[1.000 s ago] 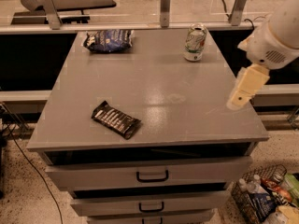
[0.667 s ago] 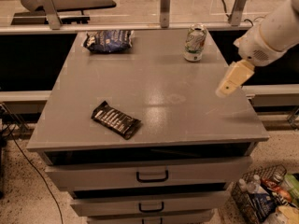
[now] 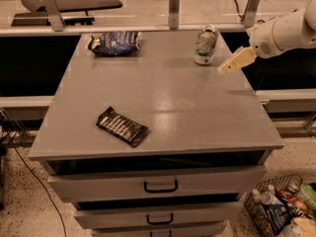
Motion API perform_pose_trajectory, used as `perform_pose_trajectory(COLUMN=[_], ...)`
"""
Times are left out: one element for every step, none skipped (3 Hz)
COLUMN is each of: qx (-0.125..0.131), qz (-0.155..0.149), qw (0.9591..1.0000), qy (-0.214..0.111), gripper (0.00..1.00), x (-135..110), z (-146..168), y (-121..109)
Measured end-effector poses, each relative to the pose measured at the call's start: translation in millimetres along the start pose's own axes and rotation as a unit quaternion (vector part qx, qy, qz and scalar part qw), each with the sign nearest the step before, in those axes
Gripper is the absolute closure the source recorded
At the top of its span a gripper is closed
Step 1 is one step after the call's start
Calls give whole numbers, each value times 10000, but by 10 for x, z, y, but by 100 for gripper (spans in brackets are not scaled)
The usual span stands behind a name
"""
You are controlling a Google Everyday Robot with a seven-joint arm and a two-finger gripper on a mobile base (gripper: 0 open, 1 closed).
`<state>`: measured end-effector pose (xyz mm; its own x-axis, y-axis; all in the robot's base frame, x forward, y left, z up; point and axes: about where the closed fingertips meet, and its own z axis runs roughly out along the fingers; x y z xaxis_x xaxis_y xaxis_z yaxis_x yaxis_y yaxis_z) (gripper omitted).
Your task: Pick 7up can
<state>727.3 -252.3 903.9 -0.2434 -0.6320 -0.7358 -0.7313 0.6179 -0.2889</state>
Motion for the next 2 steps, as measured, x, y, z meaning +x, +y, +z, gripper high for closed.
perform_pose_trajectory(qx=[-13, 10], qz=[-2, 118], qw=[10000, 9994], qy=[10, -329], gripper=[0, 0], x=[4, -115], z=[9, 75], y=[12, 22])
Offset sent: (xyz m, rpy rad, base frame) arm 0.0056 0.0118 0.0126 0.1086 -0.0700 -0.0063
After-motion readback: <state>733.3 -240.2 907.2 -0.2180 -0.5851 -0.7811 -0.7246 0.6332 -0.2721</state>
